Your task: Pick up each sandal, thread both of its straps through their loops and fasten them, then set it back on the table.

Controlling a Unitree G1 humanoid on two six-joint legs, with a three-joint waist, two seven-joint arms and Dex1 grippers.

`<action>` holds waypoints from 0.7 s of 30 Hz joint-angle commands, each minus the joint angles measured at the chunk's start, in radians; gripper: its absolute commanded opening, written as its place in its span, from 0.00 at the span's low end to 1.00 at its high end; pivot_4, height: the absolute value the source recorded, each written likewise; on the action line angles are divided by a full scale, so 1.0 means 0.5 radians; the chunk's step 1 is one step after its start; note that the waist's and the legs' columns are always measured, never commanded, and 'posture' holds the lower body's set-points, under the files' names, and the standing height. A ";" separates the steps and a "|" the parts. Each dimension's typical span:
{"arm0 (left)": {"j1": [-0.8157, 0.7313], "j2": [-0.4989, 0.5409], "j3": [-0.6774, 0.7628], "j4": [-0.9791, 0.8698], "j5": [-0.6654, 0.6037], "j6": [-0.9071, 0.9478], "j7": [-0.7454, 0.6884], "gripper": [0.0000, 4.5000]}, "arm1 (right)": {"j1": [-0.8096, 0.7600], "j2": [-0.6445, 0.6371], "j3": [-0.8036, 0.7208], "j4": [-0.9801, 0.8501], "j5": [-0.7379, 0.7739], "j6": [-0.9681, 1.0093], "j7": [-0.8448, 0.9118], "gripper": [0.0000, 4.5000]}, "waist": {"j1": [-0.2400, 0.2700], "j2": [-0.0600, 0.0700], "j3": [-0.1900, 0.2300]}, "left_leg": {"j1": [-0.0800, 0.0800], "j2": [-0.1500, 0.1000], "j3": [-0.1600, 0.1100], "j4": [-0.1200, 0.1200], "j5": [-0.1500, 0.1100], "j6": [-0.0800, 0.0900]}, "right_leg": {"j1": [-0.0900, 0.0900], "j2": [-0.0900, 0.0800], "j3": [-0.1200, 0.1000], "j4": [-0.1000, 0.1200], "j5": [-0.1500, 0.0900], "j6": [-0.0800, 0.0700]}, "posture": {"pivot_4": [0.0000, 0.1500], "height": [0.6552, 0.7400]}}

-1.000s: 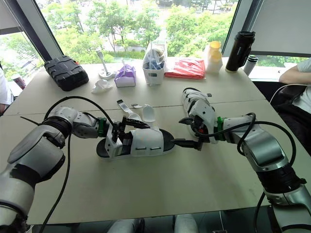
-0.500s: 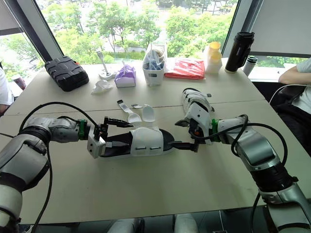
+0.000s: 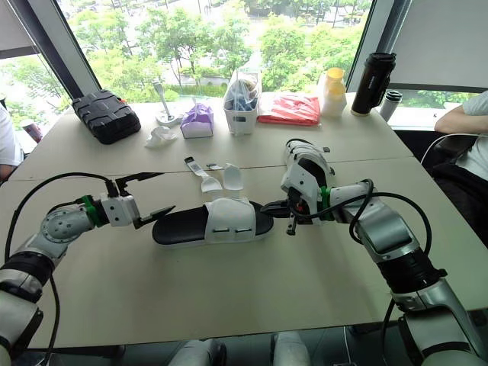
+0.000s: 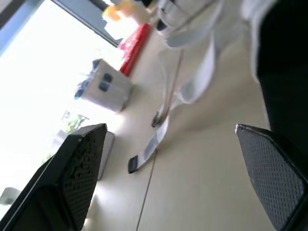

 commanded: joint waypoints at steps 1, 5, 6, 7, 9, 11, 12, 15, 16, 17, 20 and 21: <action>0.122 0.002 0.283 -0.383 -0.174 0.377 0.093 1.00 | -0.041 0.029 -0.006 0.035 -0.029 -0.077 0.022 0.01 | 0.001 0.000 0.000 | 0.000 0.000 0.000 0.000 0.000 0.000 | 0.000 0.001 0.000 0.000 0.000 0.000 | 1.00 1.00; 0.285 -0.133 0.541 -0.786 -0.292 0.792 0.299 1.00 | -0.051 0.054 0.007 0.116 -0.079 -0.144 0.039 0.01 | 0.004 0.000 0.000 | 0.001 0.000 0.001 0.000 0.000 0.000 | 0.001 0.001 0.000 0.000 0.000 0.000 | 1.00 1.00; 0.312 -0.186 0.601 -0.877 -0.342 0.893 0.355 1.00 | -0.057 0.064 0.009 0.143 -0.089 -0.164 0.040 0.01 | 0.005 0.000 0.000 | 0.001 0.000 0.001 0.000 0.000 -0.001 | 0.001 0.001 0.000 0.000 0.000 0.000 | 1.00 1.00; 0.330 -0.258 0.663 -0.975 -0.408 1.006 0.435 1.00 | -0.063 0.077 0.015 0.177 -0.108 -0.196 0.039 0.01 | 0.005 0.000 0.000 | 0.001 0.000 0.001 0.000 0.000 -0.001 | 0.001 0.001 0.000 0.000 0.000 0.000 | 1.00 1.00; 0.349 -0.393 0.768 -1.129 -0.524 1.201 0.543 1.00 | -0.074 0.101 0.023 0.229 -0.138 -0.243 0.042 0.01 | 0.009 0.000 0.000 | 0.001 0.000 0.001 0.000 0.000 -0.001 | 0.001 0.001 0.000 0.000 0.000 0.000 | 1.00 1.00; 0.359 -0.524 0.849 -1.260 -0.627 1.352 0.618 1.00 | -0.078 0.132 0.025 0.263 -0.153 -0.281 0.041 0.01 | 0.009 0.000 0.000 | 0.002 0.000 0.001 0.000 0.001 -0.002 | 0.001 0.000 0.000 -0.001 0.001 -0.001 | 1.00 1.00; 0.358 -0.596 0.896 -1.313 -0.688 1.425 0.672 1.00 | -0.080 0.147 0.025 0.279 -0.161 -0.299 0.040 0.01 | 0.009 0.000 0.000 | 0.002 0.000 0.001 0.000 0.001 -0.002 | 0.001 0.001 0.000 -0.001 0.001 -0.001 | 1.00 1.00; 0.345 -0.753 0.975 -1.450 -0.799 1.611 0.765 1.00 | -0.085 0.190 0.017 0.316 -0.178 -0.354 0.044 0.01 | 0.007 0.000 0.000 | 0.002 0.000 0.001 0.000 0.003 -0.006 | 0.001 0.001 0.000 -0.001 0.001 -0.001 | 1.00 1.00; 0.344 -0.806 0.990 -1.496 -0.828 1.662 0.795 1.00 | -0.086 0.203 0.016 0.329 -0.185 -0.371 0.042 0.01 | 0.007 0.000 0.000 | 0.002 0.000 0.001 0.000 0.003 -0.007 | 0.001 0.001 0.000 -0.001 0.001 -0.002 | 1.00 1.00; 0.344 -0.844 1.006 -1.530 -0.842 1.703 0.814 1.00 | -0.087 0.212 0.015 0.339 -0.191 -0.383 0.042 0.01 | 0.008 0.000 0.000 | 0.002 0.001 0.001 0.000 0.003 -0.007 | 0.001 0.001 0.000 -0.001 0.001 -0.002 | 1.00 1.00; 0.369 -0.997 1.038 -1.628 -0.921 1.833 0.890 1.00 | -0.101 0.264 0.010 0.420 -0.213 -0.458 0.028 0.01 | 0.011 0.000 0.000 | 0.002 0.001 0.001 0.000 0.004 -0.008 | 0.002 0.001 0.000 -0.002 0.001 -0.002 | 1.00 1.00; 0.380 -1.033 1.043 -1.652 -0.926 1.861 0.899 1.00 | -0.105 0.279 0.012 0.444 -0.224 -0.489 0.025 0.01 | 0.011 0.000 0.000 | 0.002 0.000 0.001 0.000 0.004 -0.008 | 0.002 0.001 0.000 -0.002 0.001 -0.002 | 1.00 1.00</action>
